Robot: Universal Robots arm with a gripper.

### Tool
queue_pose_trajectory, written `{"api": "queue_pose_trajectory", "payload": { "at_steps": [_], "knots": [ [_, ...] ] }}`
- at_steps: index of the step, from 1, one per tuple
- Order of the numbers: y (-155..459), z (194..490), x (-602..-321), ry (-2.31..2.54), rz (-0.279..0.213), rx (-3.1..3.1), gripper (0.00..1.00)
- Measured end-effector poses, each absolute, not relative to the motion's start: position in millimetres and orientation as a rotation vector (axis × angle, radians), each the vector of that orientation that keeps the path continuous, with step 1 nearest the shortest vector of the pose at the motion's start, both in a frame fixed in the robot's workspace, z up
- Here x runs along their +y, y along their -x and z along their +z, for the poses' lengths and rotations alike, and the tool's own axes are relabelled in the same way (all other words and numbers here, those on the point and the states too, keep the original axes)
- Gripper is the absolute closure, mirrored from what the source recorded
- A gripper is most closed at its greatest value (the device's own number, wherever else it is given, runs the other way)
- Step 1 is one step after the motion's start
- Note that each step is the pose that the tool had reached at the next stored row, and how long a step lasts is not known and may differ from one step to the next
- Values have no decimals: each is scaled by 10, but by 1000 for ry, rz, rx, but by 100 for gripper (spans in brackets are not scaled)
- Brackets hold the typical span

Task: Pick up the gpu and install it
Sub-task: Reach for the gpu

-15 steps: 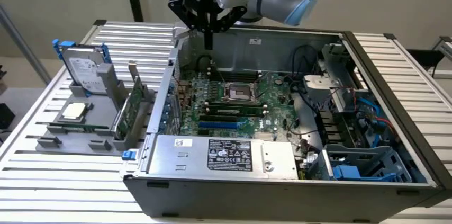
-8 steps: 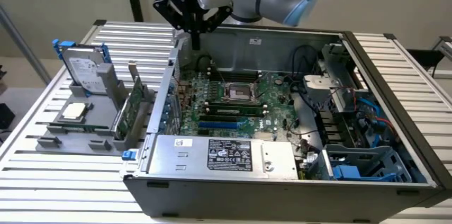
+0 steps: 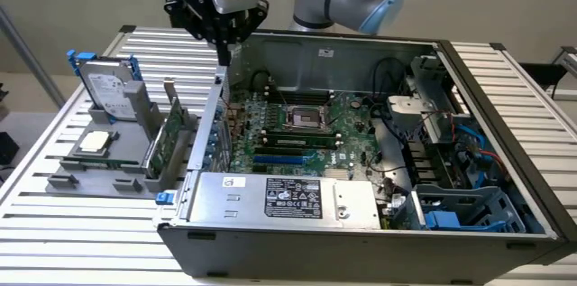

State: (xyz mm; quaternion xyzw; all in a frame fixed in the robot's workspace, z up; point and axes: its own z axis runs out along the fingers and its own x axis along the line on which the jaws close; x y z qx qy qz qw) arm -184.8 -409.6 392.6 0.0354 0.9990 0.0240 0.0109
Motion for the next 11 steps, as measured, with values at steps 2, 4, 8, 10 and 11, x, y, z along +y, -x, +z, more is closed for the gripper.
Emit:
{"api": "queue_pose_trajectory", "payload": {
  "at_steps": [2,4,8,10,11],
  "knots": [
    [1935,3925,-4113,-110,75,3117,89],
    [2030,3923,-4131,-110,75,3116,89],
    [2212,3916,-4168,-110,75,3116,89],
    [2302,3911,-4185,-110,75,3116,89],
    [2347,3908,-4193,-110,75,3116,89]
  ]
}}
